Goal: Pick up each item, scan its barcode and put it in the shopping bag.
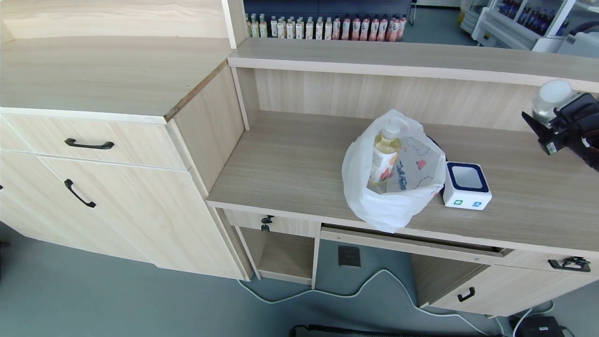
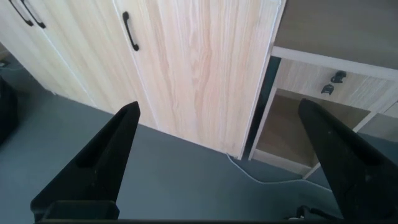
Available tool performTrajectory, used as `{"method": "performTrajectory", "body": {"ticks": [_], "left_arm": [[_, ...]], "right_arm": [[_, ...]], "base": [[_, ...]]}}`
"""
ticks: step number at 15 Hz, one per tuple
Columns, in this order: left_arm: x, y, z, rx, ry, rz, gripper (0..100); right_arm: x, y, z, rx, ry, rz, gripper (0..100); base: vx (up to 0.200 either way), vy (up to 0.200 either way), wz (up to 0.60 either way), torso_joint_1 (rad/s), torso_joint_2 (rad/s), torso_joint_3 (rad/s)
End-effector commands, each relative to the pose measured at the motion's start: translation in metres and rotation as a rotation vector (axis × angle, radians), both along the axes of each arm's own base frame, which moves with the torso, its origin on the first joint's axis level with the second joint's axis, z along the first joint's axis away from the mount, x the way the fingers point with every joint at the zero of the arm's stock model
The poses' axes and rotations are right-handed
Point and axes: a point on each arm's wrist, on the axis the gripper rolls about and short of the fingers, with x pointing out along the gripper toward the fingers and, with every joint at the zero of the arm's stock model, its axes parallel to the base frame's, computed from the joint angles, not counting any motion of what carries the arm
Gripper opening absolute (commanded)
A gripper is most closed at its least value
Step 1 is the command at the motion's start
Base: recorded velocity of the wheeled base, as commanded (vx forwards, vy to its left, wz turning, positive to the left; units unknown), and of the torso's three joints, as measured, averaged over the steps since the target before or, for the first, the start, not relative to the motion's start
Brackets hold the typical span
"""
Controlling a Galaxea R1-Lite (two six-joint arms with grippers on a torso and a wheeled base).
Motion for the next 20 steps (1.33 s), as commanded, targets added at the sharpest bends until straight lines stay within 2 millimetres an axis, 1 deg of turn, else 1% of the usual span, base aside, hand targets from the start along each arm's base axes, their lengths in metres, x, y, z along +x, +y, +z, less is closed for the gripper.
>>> {"method": "performTrajectory", "body": {"ticks": [1,3,5,6,7,10,13,15,16,20], "left_arm": [[0.000,0.000,0.000,0.000,-0.001,0.000,100],[0.000,0.000,0.000,0.000,-0.001,0.000,100],[0.000,0.000,0.000,0.000,-0.001,0.000,100],[0.000,0.000,0.000,0.000,-0.001,0.001,100],[0.000,0.000,0.000,0.000,-0.001,0.000,100],[0.000,0.000,0.000,0.000,-0.001,-0.002,100],[0.000,0.000,0.000,0.000,-0.001,0.000,100],[0.000,0.000,0.000,0.000,-0.001,0.000,100],[0.000,0.000,0.000,0.000,-0.001,0.000,100],[0.000,0.000,0.000,0.000,-0.001,-0.002,100]], "right_arm": [[0.020,-0.008,-0.018,0.024,0.031,0.004,0],[0.032,-0.008,-0.031,0.080,0.053,0.034,0],[0.039,-0.010,-0.043,0.111,0.070,0.048,0],[0.040,-0.010,-0.046,0.116,0.077,0.055,0],[0.044,-0.009,-0.053,0.110,0.098,0.097,0],[0.059,0.006,-0.067,0.090,0.097,0.247,0],[0.067,0.017,-0.077,0.103,0.105,0.319,0],[0.071,0.018,-0.087,0.111,0.129,0.327,0],[0.073,0.019,-0.090,0.105,0.124,0.336,0],[0.083,0.028,-0.086,0.084,0.095,0.395,0]], "base": [[0.000,0.000,0.00,0.000,0.00,0.000],[0.000,0.000,0.00,0.000,0.00,0.000],[0.000,0.000,0.00,0.000,0.00,0.000],[0.000,0.000,0.00,0.000,0.00,0.000],[0.000,0.000,0.00,0.000,0.00,0.000],[0.000,0.000,0.00,0.000,0.00,0.000],[0.000,0.000,0.00,0.000,0.00,0.000],[0.000,0.000,0.00,0.000,0.00,0.000],[0.000,0.000,0.00,0.000,0.00,0.000],[0.000,0.000,0.00,0.000,0.00,0.000]]}}
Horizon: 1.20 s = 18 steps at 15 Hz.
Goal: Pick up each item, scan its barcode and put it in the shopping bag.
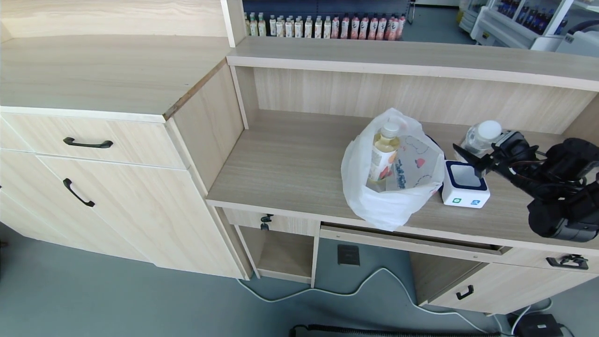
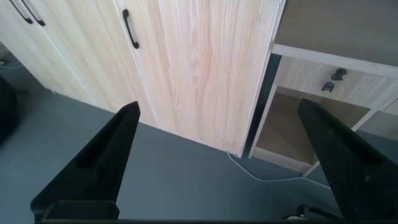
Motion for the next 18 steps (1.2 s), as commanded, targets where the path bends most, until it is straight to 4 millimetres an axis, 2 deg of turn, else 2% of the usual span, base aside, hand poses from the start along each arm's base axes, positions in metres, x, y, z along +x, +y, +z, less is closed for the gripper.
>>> {"method": "performTrajectory", "body": {"ticks": [1,8,14,18], "left_arm": [[0.000,0.000,0.000,0.000,-0.001,0.000,100],[0.000,0.000,0.000,0.000,-0.001,0.000,100],[0.000,0.000,0.000,0.000,-0.001,0.000,100],[0.000,0.000,0.000,0.000,-0.001,0.000,100]], "right_arm": [[0.004,0.002,-0.003,0.000,0.002,0.009,0],[0.014,0.024,-0.013,0.000,0.012,0.062,0],[0.013,0.025,-0.013,-0.003,0.012,0.059,0],[0.006,0.014,-0.019,-0.021,0.030,0.024,0]], "base": [[0.000,0.000,0.00,0.000,0.00,0.000],[0.000,0.000,0.00,0.000,0.00,0.000],[0.000,0.000,0.00,0.000,0.00,0.000],[0.000,0.000,0.00,0.000,0.00,0.000]]}}
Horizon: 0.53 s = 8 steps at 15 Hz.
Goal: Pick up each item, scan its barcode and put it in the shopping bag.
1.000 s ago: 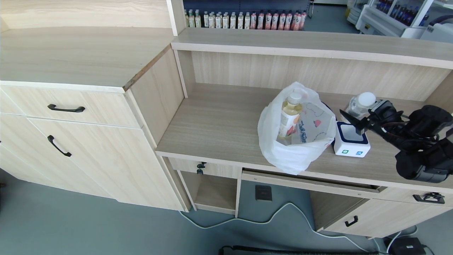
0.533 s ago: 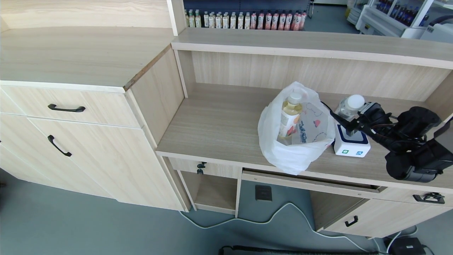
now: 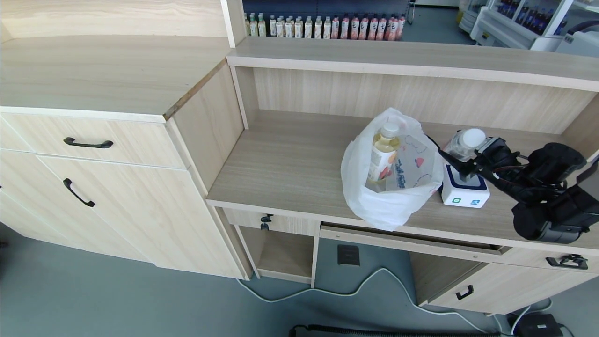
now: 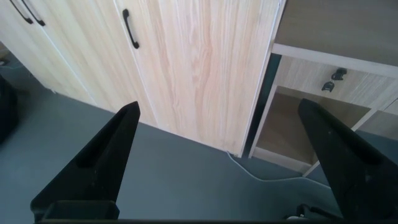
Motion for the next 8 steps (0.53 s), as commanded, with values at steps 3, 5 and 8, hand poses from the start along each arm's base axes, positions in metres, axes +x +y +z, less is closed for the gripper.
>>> {"method": "performTrajectory", "body": {"ticks": [3,5,8], "left_arm": [[0.000,0.000,0.000,0.000,-0.001,0.000,100],[0.000,0.000,0.000,0.000,-0.001,0.000,100],[0.000,0.000,0.000,0.000,-0.001,0.000,100]], "right_arm": [[-0.004,-0.005,0.001,-0.003,0.003,-0.016,0],[-0.006,-0.005,0.011,-0.004,-0.019,-0.015,0],[-0.025,-0.011,0.044,0.048,-0.008,-0.053,0]], "base": [[0.000,0.000,0.00,0.000,0.00,0.000],[0.000,0.000,0.00,0.000,0.00,0.000],[0.000,0.000,0.00,0.000,0.00,0.000]]}}
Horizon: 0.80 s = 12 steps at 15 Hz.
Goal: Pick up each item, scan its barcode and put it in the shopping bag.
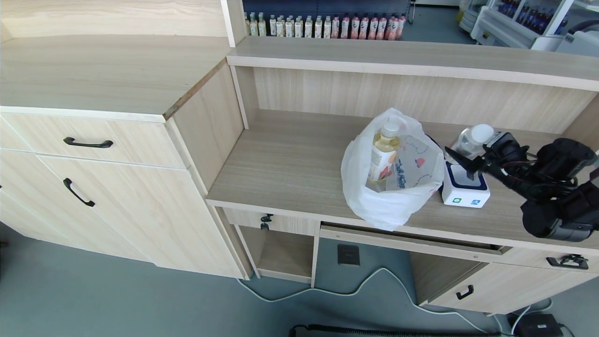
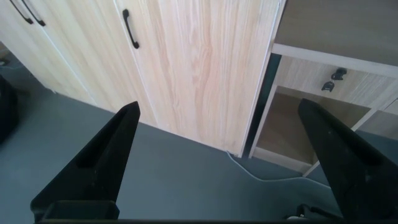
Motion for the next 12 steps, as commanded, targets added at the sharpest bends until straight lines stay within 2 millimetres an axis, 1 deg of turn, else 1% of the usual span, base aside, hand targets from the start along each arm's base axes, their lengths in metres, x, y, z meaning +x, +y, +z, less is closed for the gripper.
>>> {"method": "performTrajectory", "body": {"ticks": [1,2,4,5,6,7,8,10,12], "left_arm": [[0.000,0.000,0.000,0.000,-0.001,-0.001,100],[0.000,0.000,0.000,0.000,-0.001,0.000,100],[0.000,0.000,0.000,0.001,-0.001,0.000,100],[0.000,0.000,0.000,0.000,-0.001,0.000,100],[0.000,0.000,0.000,0.000,-0.001,0.000,100],[0.000,0.000,0.000,0.000,-0.001,0.000,100],[0.000,0.000,0.000,0.000,-0.001,0.000,100],[0.000,0.000,0.000,0.000,-0.001,0.000,100],[0.000,0.000,0.000,0.000,-0.001,0.000,100]], "right_arm": [[-0.031,-0.010,0.051,0.032,-0.015,-0.082,0],[-0.055,-0.018,0.074,0.061,0.023,-0.143,0],[-0.121,-0.031,0.113,0.162,0.128,-0.279,0],[-0.150,-0.035,0.123,0.201,0.160,-0.362,0],[-0.175,-0.038,0.127,0.230,0.192,-0.452,0],[-0.184,-0.038,0.126,0.239,0.205,-0.482,0],[-0.206,-0.040,0.116,0.251,0.225,-0.544,0],[-0.219,-0.033,0.113,0.250,0.219,-0.550,0],[-0.223,-0.029,0.115,0.245,0.206,-0.540,0]], "base": [[0.000,0.000,0.00,0.000,0.00,0.000],[0.000,0.000,0.00,0.000,0.00,0.000],[0.000,0.000,0.00,0.000,0.00,0.000],[0.000,0.000,0.00,0.000,0.00,0.000],[0.000,0.000,0.00,0.000,0.00,0.000],[0.000,0.000,0.00,0.000,0.00,0.000],[0.000,0.000,0.00,0.000,0.00,0.000],[0.000,0.000,0.00,0.000,0.00,0.000],[0.000,0.000,0.00,0.000,0.00,0.000]]}}
